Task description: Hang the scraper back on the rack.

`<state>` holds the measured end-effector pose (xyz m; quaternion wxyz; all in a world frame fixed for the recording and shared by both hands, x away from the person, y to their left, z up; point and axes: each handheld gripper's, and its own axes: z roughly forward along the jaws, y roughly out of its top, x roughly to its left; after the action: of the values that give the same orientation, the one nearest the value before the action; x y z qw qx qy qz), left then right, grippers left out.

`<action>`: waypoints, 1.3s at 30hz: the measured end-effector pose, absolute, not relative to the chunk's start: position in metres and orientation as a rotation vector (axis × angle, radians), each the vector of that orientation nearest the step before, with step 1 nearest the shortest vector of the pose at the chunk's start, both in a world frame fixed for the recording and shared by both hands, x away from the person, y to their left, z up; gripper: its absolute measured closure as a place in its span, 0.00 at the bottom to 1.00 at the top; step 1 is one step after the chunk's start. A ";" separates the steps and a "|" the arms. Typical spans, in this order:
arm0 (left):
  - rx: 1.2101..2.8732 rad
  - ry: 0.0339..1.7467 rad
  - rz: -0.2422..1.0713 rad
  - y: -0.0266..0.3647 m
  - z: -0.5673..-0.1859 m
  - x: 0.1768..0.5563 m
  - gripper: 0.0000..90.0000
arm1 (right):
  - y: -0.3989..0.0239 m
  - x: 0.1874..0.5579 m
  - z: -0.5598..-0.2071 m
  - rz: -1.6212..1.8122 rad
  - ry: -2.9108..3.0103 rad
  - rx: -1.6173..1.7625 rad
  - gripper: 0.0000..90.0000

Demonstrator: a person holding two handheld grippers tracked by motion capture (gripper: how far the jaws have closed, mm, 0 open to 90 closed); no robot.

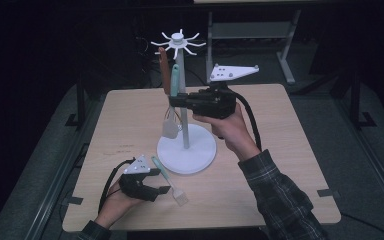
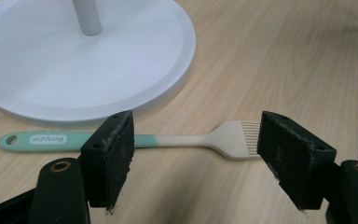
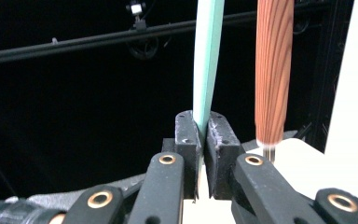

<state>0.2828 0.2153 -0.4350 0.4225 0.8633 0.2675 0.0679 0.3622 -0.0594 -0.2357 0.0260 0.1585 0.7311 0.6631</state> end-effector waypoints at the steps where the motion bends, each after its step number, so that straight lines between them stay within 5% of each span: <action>1: 2.163 0.669 0.170 0.216 -0.435 0.283 0.30 | -0.058 0.363 -0.234 2.059 2.256 0.485 0.95; 28: 2.151 0.684 0.163 0.217 -0.434 0.282 0.31 | -0.058 0.383 -0.234 2.082 2.229 0.560 0.93; 39: 2.149 0.676 0.160 0.217 -0.431 0.283 0.33 | -0.073 0.379 -0.241 2.018 2.195 0.602 0.66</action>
<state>0.2826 0.2168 -0.4309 0.4272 0.8603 0.2706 0.0641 0.3791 -0.0730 -0.2412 0.0498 0.1976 0.7208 0.6625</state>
